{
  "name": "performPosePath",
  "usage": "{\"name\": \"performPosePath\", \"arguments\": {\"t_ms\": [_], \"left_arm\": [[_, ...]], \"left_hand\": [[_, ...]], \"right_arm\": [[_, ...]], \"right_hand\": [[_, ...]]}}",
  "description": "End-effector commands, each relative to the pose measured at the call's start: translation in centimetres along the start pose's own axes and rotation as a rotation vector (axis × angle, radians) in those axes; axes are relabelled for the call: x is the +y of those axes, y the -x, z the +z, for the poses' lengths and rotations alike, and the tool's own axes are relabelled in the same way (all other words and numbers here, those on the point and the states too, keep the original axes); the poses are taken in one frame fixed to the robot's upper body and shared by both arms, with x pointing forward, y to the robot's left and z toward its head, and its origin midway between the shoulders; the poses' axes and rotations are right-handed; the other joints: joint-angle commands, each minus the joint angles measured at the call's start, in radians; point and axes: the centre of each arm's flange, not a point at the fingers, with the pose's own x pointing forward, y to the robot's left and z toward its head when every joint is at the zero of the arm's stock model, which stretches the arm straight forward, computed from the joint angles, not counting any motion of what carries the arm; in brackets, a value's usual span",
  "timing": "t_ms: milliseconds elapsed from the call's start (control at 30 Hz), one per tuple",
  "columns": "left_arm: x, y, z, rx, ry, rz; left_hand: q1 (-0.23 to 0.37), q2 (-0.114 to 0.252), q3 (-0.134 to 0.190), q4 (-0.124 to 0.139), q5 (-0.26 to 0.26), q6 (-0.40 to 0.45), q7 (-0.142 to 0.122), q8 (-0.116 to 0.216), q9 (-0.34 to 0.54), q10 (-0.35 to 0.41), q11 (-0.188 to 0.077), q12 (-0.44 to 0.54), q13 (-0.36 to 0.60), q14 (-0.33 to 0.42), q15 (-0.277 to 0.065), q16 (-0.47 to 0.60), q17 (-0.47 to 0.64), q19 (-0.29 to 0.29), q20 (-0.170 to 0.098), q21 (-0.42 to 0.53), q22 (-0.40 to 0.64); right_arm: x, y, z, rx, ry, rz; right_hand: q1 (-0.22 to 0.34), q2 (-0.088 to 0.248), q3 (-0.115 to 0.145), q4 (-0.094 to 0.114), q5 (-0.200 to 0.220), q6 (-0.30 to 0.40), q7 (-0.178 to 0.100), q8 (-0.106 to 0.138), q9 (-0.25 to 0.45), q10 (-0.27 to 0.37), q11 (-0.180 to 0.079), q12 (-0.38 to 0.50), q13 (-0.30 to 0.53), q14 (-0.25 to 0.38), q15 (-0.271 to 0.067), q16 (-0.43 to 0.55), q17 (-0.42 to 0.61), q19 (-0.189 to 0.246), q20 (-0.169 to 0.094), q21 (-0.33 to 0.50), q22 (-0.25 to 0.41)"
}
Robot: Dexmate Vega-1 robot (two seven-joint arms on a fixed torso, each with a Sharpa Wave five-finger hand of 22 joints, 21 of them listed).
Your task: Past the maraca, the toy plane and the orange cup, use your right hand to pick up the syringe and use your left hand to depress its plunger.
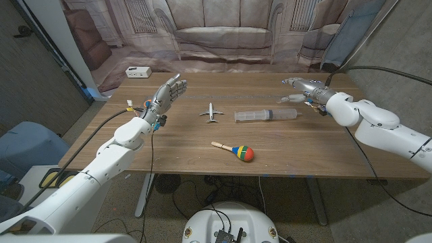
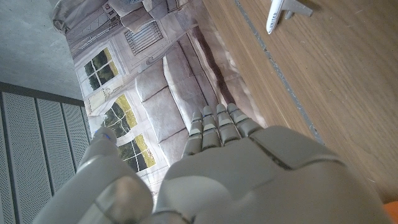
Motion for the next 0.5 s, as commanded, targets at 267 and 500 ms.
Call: {"name": "performPosePath", "arguments": {"t_ms": [267, 500], "left_arm": [[-0.16, 0.31, -0.01, 0.003, 0.004, 0.012], [-0.28, 0.29, -0.19, 0.007, 0.009, 0.013]], "left_hand": [[0.006, 0.003, 0.003, -0.003, -0.003, 0.012, -0.002, -0.005, 0.006, 0.006, -0.001, -0.003, 0.005, 0.014, 0.0, -0.003, 0.005, 0.008, 0.005, 0.003, 0.004], [0.005, 0.003, 0.002, -0.002, -0.003, 0.014, -0.002, -0.004, 0.006, 0.009, -0.002, -0.002, 0.005, 0.014, 0.0, -0.004, 0.005, 0.008, 0.007, 0.002, 0.004]], "right_arm": [[0.7, -1.54, -0.2, -0.038, 0.084, 0.081], [1.0, -1.86, -0.27, -0.043, 0.113, 0.107]], "right_hand": [[0.124, -0.008, 0.047, -0.012, 0.021, -0.009, 0.005, 0.009, 0.0, -0.004, -0.007, 0.008, 0.002, 0.031, -0.009, 0.014, 0.003, 0.054, -0.009, 0.018, -0.001], [0.185, -0.023, 0.062, -0.014, 0.027, 0.006, 0.001, 0.017, 0.0, 0.011, -0.015, 0.015, 0.001, 0.053, -0.015, 0.018, 0.002, 0.078, -0.01, 0.02, -0.002]]}}
